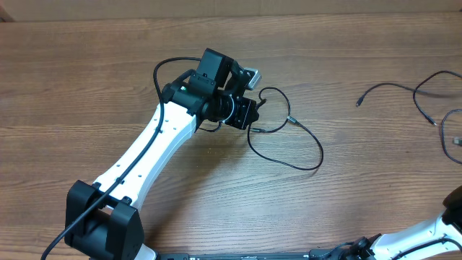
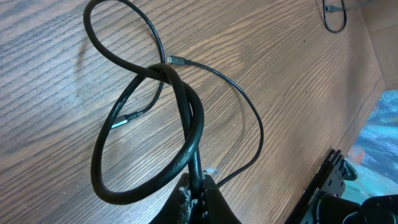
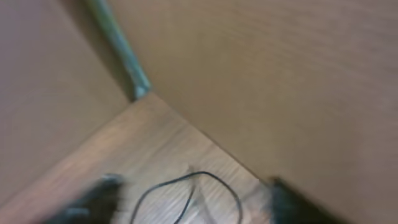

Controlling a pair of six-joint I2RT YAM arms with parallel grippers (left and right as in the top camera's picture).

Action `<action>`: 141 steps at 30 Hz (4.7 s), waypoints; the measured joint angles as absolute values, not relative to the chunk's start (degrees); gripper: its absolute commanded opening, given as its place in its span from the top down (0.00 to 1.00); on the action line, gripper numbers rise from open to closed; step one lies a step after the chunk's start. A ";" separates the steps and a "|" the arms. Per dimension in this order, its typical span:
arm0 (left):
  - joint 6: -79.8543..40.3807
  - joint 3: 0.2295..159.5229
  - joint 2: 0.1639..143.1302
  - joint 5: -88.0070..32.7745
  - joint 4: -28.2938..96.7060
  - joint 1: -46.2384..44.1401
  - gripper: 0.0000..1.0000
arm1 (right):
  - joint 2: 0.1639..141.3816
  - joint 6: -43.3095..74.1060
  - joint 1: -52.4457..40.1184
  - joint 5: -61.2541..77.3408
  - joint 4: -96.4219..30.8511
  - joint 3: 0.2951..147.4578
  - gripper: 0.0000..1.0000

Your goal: Untangle cables

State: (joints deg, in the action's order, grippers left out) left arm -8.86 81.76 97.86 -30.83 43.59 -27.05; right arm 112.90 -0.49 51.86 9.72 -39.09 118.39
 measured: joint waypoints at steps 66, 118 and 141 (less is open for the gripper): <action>-1.48 68.88 96.75 -0.14 41.04 -26.92 0.64 | 102.83 2.37 13.50 47.55 -67.85 118.80 0.00; 17.63 57.63 96.75 -12.01 21.58 -21.28 0.65 | 102.83 0.82 13.52 50.28 -69.65 118.80 0.00; 18.00 57.60 98.17 -12.67 19.64 -21.28 0.80 | 102.83 0.01 13.52 52.18 -69.89 118.80 0.00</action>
State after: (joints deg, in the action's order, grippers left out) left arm 18.00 57.60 98.17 -12.67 19.64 -21.28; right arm 102.83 0.01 13.52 52.18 -69.89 118.80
